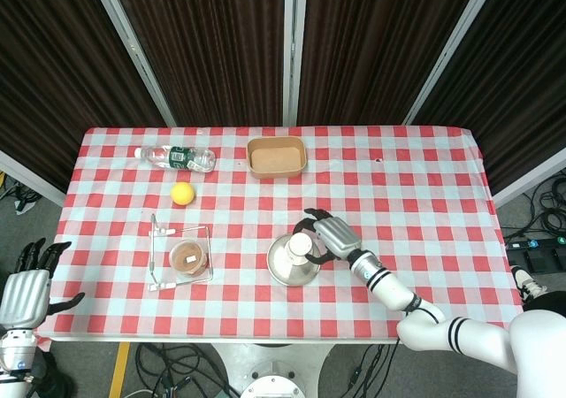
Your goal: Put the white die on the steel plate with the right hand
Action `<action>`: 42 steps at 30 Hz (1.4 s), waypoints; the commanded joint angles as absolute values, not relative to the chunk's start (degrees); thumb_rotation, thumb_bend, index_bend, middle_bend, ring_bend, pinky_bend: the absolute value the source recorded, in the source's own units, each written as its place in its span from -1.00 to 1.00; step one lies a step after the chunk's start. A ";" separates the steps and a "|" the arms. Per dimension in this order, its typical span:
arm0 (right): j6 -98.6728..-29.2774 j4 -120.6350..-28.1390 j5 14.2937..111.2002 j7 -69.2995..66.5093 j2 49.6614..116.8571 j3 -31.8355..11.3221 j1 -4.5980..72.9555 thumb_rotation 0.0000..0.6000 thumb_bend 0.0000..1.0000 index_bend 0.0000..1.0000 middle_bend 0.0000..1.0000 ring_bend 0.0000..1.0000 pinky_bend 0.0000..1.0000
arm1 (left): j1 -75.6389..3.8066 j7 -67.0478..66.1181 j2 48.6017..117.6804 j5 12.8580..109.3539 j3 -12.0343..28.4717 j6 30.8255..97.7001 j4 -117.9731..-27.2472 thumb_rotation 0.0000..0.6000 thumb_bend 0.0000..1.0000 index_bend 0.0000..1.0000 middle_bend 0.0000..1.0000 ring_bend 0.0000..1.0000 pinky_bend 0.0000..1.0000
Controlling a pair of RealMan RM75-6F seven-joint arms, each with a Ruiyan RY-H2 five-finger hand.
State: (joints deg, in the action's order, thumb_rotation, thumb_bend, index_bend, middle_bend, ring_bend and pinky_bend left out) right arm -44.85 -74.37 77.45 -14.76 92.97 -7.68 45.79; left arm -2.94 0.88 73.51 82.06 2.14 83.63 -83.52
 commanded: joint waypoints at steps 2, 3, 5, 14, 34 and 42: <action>-44.61 -79.14 82.75 -18.17 90.98 -5.43 46.03 1.00 -0.38 0.10 -0.41 -0.88 -0.83 | -3.01 0.72 73.48 82.20 2.15 83.63 -83.53 1.00 -0.85 -0.67 -0.68 -0.96 -0.96; -44.71 -79.50 83.58 -18.64 90.58 -5.08 46.14 1.00 -0.38 0.10 -0.41 -0.88 -0.84 | -3.05 0.67 73.46 82.27 2.17 83.65 -83.58 1.00 -0.85 -0.67 -0.68 -0.96 -0.96; -45.05 -78.74 83.60 -18.69 90.68 -5.28 46.20 1.00 -0.38 0.09 -0.41 -0.88 -0.84 | -3.08 0.62 73.41 82.31 2.20 83.66 -83.65 1.00 -0.85 -0.67 -0.68 -0.96 -0.96; -44.34 -74.90 79.61 -17.95 92.80 -6.96 46.18 1.00 -0.38 0.08 -0.41 -0.88 -0.84 | -2.96 0.72 73.49 81.99 2.11 83.37 -83.58 1.00 -0.85 -0.67 -0.68 -0.96 -0.96; -45.48 -75.97 83.90 -19.03 92.24 -4.60 46.41 1.00 -0.38 0.06 -0.41 -0.88 -0.84 | -2.93 0.44 73.43 82.24 2.16 83.64 -83.77 1.00 -0.85 -0.68 -0.68 -0.96 -0.96; -49.82 -77.63 84.04 -22.98 90.72 -6.22 44.85 1.00 -0.38 0.06 -0.41 -0.88 -0.84 | -2.73 0.65 73.47 82.17 2.09 83.73 -83.71 1.00 -0.85 -0.67 -0.68 -0.96 -0.96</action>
